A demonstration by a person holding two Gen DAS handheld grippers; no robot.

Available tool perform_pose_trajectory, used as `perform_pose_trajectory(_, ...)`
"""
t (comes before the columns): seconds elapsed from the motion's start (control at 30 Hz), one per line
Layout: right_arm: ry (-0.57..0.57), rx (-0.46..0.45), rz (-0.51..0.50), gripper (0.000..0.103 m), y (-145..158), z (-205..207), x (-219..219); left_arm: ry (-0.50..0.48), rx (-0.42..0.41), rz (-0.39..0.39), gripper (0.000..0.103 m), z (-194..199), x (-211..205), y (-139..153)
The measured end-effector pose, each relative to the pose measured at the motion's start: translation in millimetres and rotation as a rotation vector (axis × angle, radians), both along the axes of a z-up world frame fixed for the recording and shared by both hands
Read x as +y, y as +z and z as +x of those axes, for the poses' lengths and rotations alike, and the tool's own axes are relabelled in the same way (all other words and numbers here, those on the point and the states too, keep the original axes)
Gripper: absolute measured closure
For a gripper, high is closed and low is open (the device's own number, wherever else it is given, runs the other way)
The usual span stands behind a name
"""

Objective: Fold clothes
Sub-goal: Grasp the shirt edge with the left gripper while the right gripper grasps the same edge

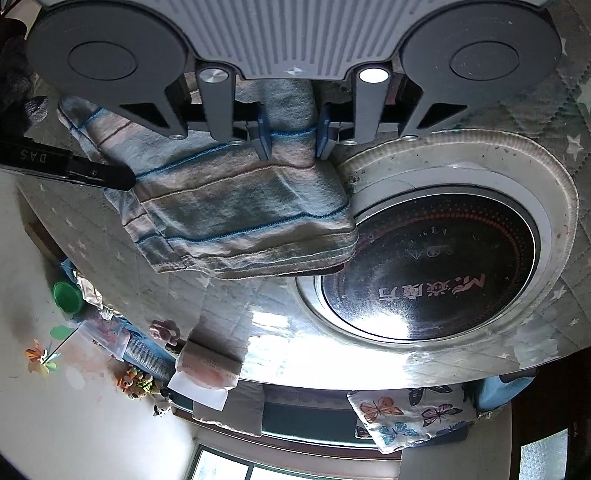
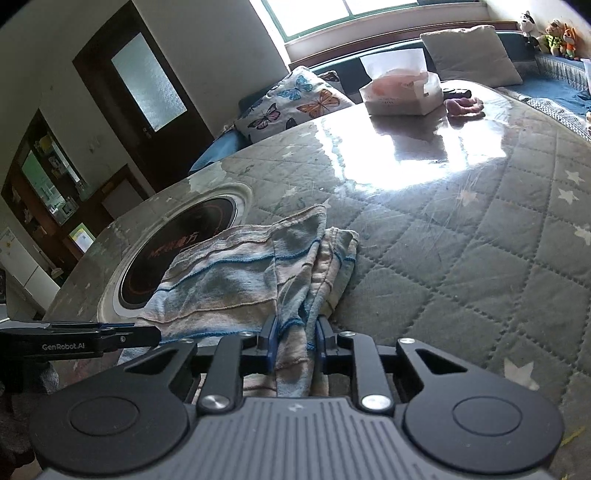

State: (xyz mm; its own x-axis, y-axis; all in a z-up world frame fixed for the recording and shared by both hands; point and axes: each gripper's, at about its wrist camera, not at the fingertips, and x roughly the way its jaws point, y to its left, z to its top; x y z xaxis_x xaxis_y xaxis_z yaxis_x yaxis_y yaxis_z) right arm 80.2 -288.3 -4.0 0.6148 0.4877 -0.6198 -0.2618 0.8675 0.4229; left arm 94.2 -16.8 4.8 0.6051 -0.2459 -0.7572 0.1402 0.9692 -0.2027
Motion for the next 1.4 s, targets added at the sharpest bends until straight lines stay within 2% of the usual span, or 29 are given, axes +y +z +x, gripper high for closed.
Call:
perform_pose_trajectory(0.4,-0.011,0.001,0.005,0.082,-1,1,0,0.001,0.009,0.024,0.073,-2,-4,1)
perform_pose_trajectory(0.47,-0.009,-0.001,0.002,0.083,-1,0,0,-0.001,0.007,0.026,0.077,-2,-5,1)
perform_pose_trajectory(0.6,-0.011,-0.004,0.018,0.088,1,-1,-1,0.000,-0.001,0.033,0.091,-2,-7,6)
perform_pose_trajectory(1.0,-0.002,-0.095,0.013,0.092,38,0,-5,-0.039,-0.078,0.026,0.095,8,-23,38)
perform_pose_trajectory(1.4,-0.024,-0.160,-0.039,0.092,71,41,-17,-0.071,-0.150,0.052,0.095,59,-51,69)
